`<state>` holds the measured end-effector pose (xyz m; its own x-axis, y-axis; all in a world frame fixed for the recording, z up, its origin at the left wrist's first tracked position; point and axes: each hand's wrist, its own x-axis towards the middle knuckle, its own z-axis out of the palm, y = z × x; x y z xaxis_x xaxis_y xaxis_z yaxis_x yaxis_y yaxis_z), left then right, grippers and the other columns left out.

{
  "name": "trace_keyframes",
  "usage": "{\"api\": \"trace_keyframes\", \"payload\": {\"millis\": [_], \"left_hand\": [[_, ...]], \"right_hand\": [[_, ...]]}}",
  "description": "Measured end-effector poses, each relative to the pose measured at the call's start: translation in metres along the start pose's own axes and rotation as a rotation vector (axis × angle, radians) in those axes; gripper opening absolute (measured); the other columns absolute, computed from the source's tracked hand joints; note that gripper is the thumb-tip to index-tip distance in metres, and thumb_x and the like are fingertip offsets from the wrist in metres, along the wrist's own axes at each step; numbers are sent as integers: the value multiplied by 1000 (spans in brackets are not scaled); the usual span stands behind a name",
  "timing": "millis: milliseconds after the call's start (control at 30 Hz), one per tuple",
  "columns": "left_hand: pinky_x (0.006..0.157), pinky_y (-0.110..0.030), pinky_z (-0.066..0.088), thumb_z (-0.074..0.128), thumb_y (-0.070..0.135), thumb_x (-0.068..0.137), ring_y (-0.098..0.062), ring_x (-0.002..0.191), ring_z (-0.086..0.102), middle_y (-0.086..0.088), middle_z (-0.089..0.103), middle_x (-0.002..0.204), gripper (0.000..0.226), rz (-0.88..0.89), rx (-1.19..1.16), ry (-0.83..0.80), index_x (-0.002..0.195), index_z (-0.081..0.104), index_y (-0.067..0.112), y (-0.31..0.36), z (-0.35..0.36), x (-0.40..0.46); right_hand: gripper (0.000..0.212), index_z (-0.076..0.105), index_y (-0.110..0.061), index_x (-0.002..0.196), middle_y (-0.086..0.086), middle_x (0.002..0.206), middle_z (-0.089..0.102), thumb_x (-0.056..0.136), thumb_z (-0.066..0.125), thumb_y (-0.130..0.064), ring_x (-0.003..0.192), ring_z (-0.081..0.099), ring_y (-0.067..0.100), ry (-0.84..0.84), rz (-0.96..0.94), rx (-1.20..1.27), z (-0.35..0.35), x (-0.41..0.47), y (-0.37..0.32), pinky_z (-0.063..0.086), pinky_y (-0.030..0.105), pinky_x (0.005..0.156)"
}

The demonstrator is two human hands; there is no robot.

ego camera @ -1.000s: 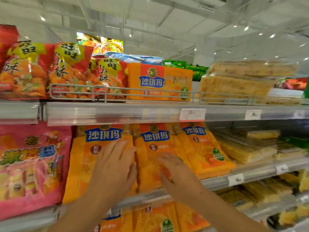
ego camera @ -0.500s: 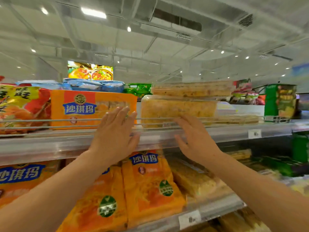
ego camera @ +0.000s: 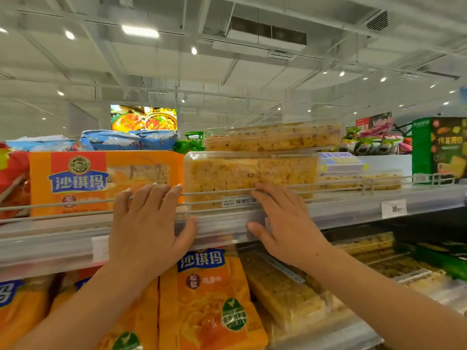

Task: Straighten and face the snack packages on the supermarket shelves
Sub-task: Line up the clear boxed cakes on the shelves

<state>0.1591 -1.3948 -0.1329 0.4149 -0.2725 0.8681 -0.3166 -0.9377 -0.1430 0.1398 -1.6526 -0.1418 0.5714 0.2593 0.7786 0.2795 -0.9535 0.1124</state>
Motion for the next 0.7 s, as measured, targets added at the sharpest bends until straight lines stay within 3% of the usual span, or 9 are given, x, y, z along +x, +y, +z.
{"api": "trace_keyframes", "payload": {"millis": [167, 233, 300, 400, 533, 600, 700], "left_hand": [[102, -48, 30, 51, 36, 85, -32, 118, 46, -12, 59, 124, 50, 223, -152, 229, 125, 59, 9, 48, 4, 18], [98, -47, 35, 57, 29, 82, -33, 114, 50, -12, 60, 121, 45, 301, -166, 283, 121, 62, 8, 69, 6, 25], [97, -49, 40, 57, 28, 82, -34, 113, 55, -12, 62, 119, 43, 329, -185, 257, 119, 64, 9, 87, 9, 32], [97, -49, 42, 54, 33, 84, -33, 114, 55, -10, 61, 121, 47, 322, -133, 137, 124, 62, 9, 112, 19, 43], [97, -46, 43, 49, 39, 86, -31, 114, 54, -9, 60, 121, 51, 283, -70, 73, 125, 61, 9, 149, 37, 56], [94, -45, 43, 48, 42, 87, -30, 112, 53, -8, 60, 121, 52, 259, -59, 84, 126, 60, 10, 170, 46, 63], [91, -42, 40, 45, 47, 88, -28, 107, 52, -7, 60, 117, 52, 240, -32, 121, 122, 61, 11, 204, 60, 73]], "right_hand": [[48, 51, -20, 136, -4, 143, 48, 93, 54, -43, 132, 33, 12, 79, -54, 52, -16, -3, 13, 7, 15, 105], [37, 58, -20, 128, -4, 133, 55, 94, 56, -35, 126, 43, 14, 163, 10, 134, -27, -7, 29, 20, 22, 106], [30, 59, -21, 122, -9, 121, 58, 95, 56, -32, 114, 48, 7, 218, 100, 219, -38, -9, 51, 34, 27, 98], [21, 62, -24, 114, -14, 102, 58, 94, 57, -30, 94, 51, 1, 232, 231, 312, -48, -5, 91, 41, 24, 82], [16, 66, -25, 105, -22, 89, 56, 92, 59, -33, 87, 52, 6, 127, 263, 221, -47, 6, 140, 36, 13, 66], [26, 68, -23, 111, -11, 101, 66, 93, 57, -37, 94, 58, 13, 73, 187, 115, -43, 4, 160, 39, 17, 75], [38, 66, -24, 119, -4, 114, 68, 92, 49, -45, 110, 58, 20, 52, 42, 33, -36, -9, 182, 41, 39, 93]]}}
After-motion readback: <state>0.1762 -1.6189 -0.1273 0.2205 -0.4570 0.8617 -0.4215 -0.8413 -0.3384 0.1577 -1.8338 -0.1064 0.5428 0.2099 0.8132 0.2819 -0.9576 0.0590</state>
